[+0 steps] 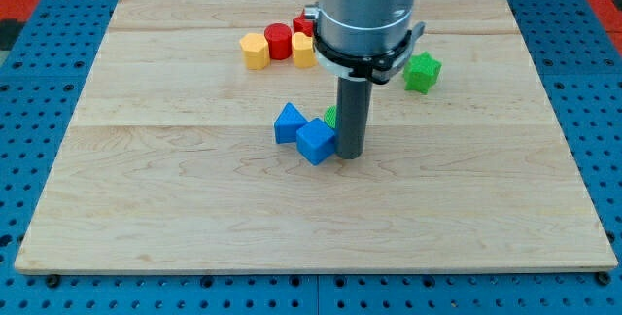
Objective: Push green star into blue blocks and green circle
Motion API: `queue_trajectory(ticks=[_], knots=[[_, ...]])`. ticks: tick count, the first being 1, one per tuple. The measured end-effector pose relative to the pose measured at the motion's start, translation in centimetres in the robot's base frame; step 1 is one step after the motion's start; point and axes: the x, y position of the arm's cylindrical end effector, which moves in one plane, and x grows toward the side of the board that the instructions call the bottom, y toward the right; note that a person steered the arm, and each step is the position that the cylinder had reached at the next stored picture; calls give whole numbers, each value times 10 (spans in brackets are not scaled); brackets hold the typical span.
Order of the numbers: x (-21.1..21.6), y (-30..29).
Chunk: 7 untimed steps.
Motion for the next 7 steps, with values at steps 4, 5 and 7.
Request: queue_trajectory(ticks=[4, 5, 7], knots=[[-122, 167], [-122, 139], [-149, 96]])
